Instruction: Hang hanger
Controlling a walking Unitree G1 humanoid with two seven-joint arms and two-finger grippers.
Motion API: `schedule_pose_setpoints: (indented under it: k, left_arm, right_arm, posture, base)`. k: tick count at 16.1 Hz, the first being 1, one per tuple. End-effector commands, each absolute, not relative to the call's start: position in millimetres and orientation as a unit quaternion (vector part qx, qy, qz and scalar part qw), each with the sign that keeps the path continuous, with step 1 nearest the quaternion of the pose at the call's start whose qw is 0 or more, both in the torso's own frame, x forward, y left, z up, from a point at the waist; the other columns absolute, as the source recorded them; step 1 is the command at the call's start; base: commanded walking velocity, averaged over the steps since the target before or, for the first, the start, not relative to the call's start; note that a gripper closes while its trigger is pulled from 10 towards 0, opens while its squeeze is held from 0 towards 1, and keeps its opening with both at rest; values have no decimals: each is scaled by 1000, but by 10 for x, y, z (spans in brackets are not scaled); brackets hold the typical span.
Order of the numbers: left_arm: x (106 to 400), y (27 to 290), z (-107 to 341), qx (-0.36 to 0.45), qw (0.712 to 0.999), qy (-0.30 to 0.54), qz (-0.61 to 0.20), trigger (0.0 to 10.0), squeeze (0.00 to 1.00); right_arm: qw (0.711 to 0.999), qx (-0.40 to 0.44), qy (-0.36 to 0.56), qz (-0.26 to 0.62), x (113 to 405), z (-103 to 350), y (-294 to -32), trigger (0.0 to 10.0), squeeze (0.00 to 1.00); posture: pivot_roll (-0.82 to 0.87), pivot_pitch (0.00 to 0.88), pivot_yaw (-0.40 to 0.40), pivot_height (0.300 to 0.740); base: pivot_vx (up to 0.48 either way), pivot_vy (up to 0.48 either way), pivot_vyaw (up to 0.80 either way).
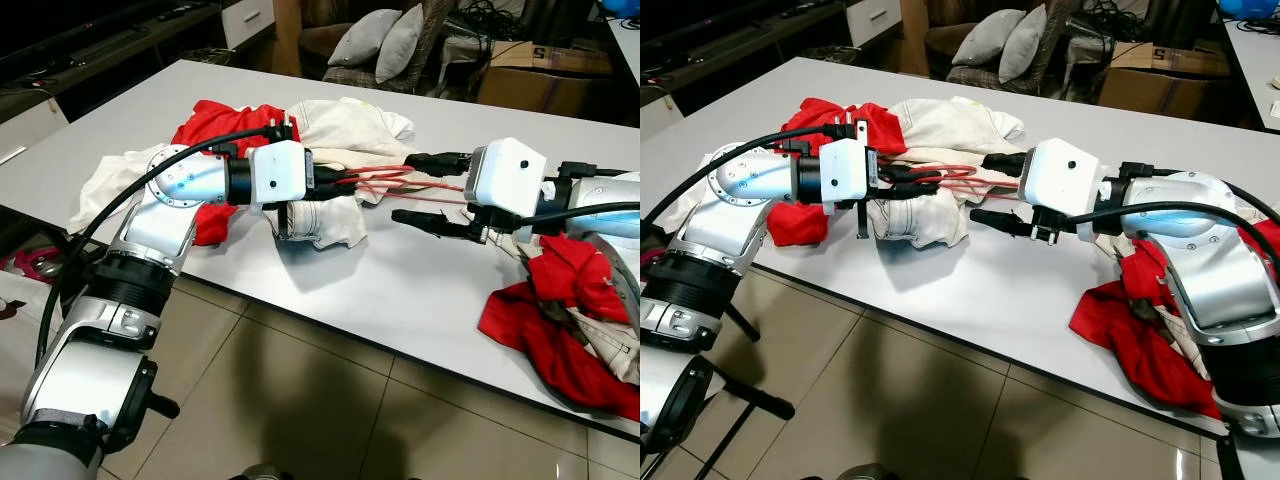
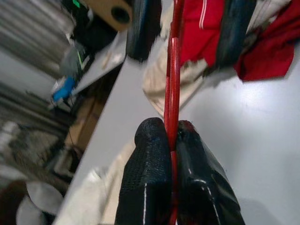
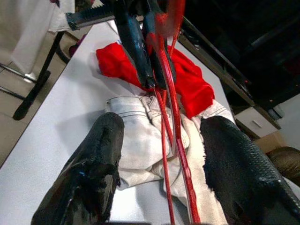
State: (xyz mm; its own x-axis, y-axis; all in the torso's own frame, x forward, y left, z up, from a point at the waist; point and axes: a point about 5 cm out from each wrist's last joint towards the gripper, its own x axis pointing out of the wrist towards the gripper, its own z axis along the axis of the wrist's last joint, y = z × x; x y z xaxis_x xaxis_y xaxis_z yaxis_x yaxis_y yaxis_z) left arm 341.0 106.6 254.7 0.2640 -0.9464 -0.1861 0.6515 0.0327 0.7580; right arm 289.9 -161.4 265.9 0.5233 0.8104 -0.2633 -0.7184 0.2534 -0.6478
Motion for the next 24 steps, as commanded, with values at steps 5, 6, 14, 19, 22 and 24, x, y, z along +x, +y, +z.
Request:
schedule_pose_setpoints:
  k: [5,6,14,19,22,24]
  left_arm:
    - [3316,939,2597,404,658,-206,-602,0,0]
    - [3315,939,2606,405,657,-206,-601,0,0]
    - [3261,927,2658,413,629,-202,-627,0,0]
    - [3227,889,2748,411,618,-224,-632,0,0]
    - [3204,867,2765,408,611,-227,-639,0,0]
    - [3213,877,2766,410,611,-226,-638,0,0]
  right_arm:
    - [781,-397,-66,478,2967,2673,-1573,0,0]
    - [779,-402,-64,476,2976,2673,-1583,0,0]
    - [770,-410,-53,486,3023,2680,-1624,0,0]
    - [769,-408,-40,491,3034,2643,-1659,0,0]
    - [772,-406,-42,487,3046,2658,-1679,0,0]
    - [773,-407,-43,486,3049,2665,-1687,0,0]
  posture:
    - [-57,0,64,740]
    - [-57,0,64,740]
    - [-57,0,56,740]
    - [-58,0,57,740]
    - [-59,0,59,740]
    - [-61,0,61,740]
  base:
    - [0,0,0]
    - [0,0,0]
    - [0,0,0]
    - [0,0,0]
    - [0,0,0]
    - [0,0,0]
